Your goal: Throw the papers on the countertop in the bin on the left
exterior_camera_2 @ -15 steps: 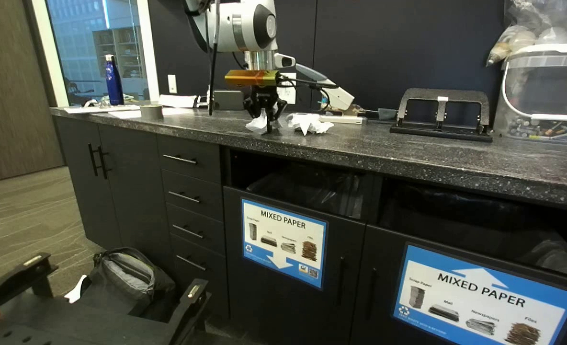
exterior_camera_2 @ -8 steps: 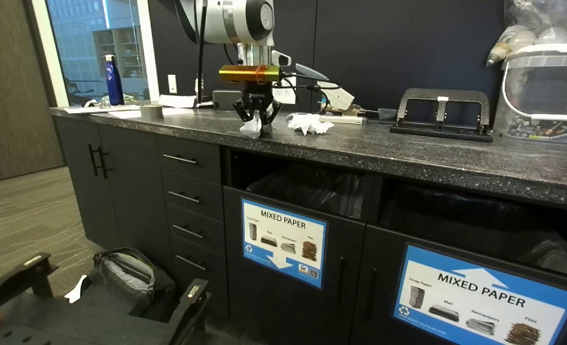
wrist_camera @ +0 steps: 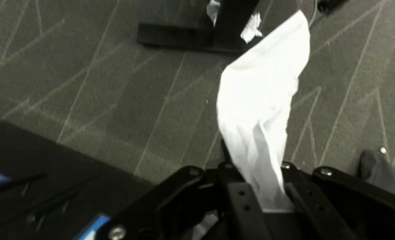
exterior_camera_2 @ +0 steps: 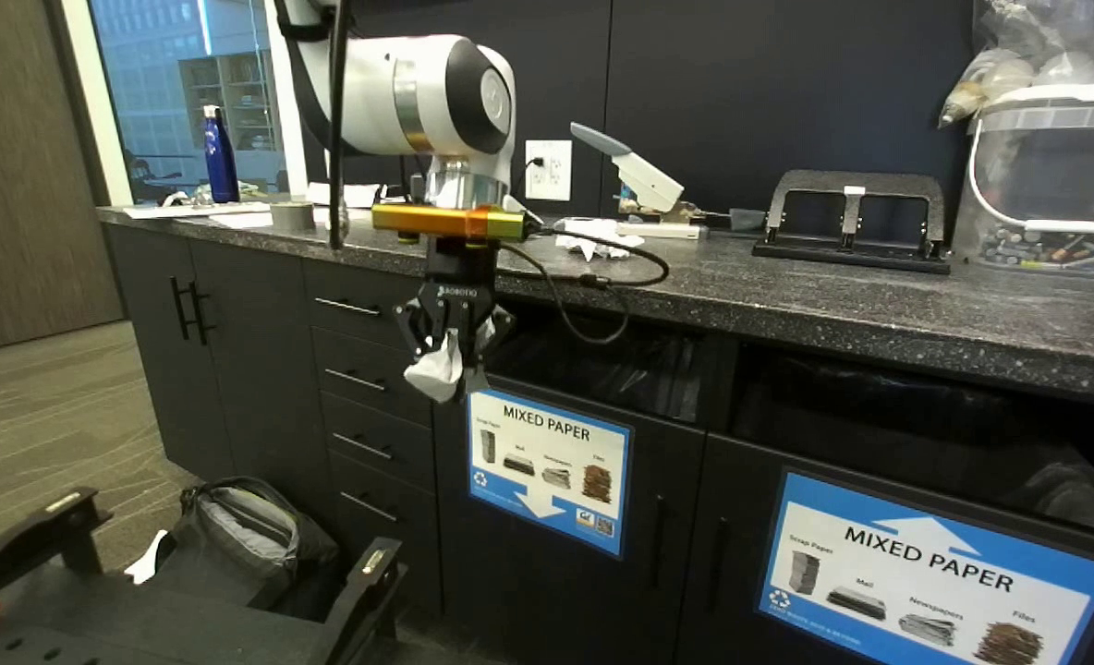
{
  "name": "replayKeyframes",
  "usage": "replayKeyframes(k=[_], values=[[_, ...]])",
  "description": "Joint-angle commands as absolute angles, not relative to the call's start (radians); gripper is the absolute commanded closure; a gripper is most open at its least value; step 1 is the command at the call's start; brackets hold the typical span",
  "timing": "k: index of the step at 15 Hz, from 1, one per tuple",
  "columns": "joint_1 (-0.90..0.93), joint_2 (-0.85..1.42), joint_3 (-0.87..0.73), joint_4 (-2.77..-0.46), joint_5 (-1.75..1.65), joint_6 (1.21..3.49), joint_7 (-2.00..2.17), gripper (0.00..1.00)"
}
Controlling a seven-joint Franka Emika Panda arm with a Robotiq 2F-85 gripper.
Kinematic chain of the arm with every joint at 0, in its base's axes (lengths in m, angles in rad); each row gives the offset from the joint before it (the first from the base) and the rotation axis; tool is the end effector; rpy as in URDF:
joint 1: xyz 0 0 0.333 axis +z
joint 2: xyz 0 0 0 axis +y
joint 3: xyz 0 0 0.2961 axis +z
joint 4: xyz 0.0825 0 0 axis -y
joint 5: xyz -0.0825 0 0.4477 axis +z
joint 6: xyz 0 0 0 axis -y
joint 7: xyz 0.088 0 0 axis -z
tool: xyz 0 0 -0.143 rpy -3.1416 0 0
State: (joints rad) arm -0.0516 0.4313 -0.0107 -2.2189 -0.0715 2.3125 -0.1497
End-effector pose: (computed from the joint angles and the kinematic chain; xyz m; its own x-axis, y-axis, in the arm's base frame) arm 0.5172 -0.0363 0.0477 0.9323 0.1381 -0.3343 0.1424 -0.9897 -0.0118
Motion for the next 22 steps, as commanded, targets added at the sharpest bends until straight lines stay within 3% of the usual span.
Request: replayKeyframes(k=[1, 10, 18, 22], values=[[-0.016, 0.466, -0.080, -2.332, -0.202, 2.462, -0.044, 0.82], [0.085, 0.732, -0.181, -2.329, -0.108, 3.124, 0.224, 0.82], [0.119, 0.745, -0.180, -2.249, 0.124, 3.469, 0.194, 0.82], [0.107, 0.854, -0.167, -2.124, 0.236, 3.634, 0.208, 0.81]])
